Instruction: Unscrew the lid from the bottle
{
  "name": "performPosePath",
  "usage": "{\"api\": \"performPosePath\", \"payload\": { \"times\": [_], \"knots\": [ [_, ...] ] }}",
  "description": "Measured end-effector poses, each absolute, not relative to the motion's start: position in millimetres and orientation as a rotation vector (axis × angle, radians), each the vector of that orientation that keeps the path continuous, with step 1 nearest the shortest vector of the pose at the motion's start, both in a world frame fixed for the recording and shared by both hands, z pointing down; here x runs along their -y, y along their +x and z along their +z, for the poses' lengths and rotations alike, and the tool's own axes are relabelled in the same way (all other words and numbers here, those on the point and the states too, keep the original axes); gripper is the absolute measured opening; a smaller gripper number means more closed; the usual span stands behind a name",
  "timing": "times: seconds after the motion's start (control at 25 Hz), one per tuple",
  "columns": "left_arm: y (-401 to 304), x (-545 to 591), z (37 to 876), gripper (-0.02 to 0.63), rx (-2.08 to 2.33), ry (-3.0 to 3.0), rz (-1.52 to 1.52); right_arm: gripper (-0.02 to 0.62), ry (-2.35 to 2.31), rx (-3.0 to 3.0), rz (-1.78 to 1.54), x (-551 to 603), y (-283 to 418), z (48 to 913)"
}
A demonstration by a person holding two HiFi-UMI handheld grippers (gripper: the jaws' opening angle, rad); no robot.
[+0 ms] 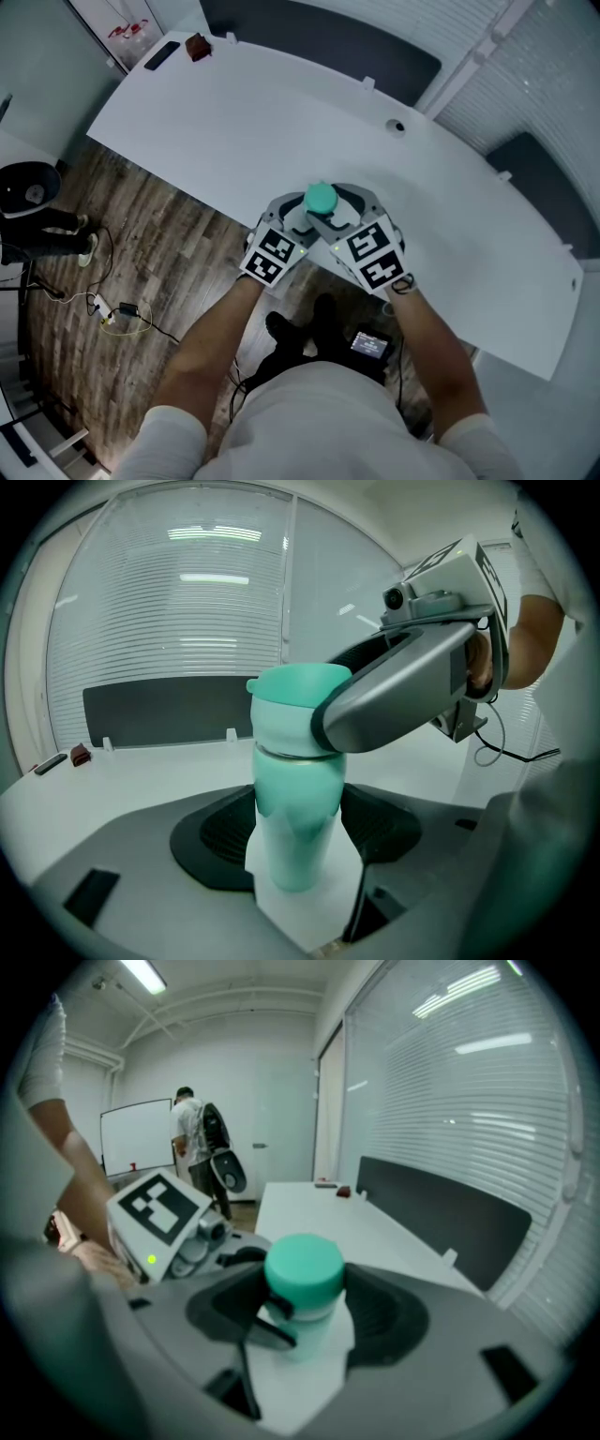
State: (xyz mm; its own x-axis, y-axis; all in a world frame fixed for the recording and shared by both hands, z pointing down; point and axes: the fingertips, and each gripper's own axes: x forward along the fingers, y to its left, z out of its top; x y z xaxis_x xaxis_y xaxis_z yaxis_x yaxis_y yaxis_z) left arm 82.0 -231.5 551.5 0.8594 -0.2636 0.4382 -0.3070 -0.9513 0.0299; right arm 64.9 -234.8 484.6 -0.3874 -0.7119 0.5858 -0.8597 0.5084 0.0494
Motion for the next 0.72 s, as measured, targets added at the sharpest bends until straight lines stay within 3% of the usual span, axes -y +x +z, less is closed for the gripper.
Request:
{"api": "performPosePath", "payload": {
  "times": [0.72],
  "knots": [
    [82,234,544,0.302,0.473,2.942,0.682,0.281,1.407,2.237,0.327,238,71,455]
  ]
}}
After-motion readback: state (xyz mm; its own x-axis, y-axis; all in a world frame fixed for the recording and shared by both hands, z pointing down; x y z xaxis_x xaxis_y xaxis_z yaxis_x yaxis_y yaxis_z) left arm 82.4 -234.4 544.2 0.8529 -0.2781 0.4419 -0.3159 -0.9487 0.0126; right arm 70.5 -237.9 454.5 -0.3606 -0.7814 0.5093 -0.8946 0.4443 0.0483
